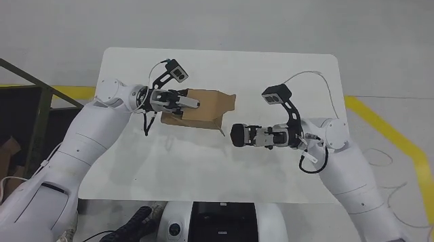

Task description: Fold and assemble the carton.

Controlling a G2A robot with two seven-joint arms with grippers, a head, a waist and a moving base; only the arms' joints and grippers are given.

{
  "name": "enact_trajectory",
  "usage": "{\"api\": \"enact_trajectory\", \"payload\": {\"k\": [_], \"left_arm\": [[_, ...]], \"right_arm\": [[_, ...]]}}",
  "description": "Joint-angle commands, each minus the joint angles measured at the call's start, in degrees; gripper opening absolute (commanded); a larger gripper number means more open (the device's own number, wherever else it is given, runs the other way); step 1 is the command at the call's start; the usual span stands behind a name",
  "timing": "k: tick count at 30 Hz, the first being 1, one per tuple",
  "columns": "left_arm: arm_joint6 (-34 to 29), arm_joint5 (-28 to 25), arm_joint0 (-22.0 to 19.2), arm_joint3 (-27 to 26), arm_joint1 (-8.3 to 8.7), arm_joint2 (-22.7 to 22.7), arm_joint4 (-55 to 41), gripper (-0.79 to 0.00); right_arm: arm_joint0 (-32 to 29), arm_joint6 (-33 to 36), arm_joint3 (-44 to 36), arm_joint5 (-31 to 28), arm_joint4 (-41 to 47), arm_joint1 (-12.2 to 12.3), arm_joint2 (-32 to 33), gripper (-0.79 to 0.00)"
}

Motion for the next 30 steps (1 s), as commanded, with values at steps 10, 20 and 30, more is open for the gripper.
{"api": "enact_trajectory", "payload": {"k": [10,20,30], "left_arm": [[0.00,0.00,0.00,0.00,0.00,0.00,0.00,-0.785],[0.00,0.00,0.00,0.00,0.00,0.00,0.00,-0.785],[0.00,0.00,0.00,0.00,0.00,0.00,0.00,-0.785]], "right_arm": [[-0.60,-2.50,-5.41,0.70,0.52,-0.97,-5.30,0.000],[-2.30,-9.17,-8.00,0.12,-3.88,-0.54,-2.32,0.000],[-1.71,-13.19,-5.61,-2.04,-2.48,-0.65,-0.57,0.000]]}}
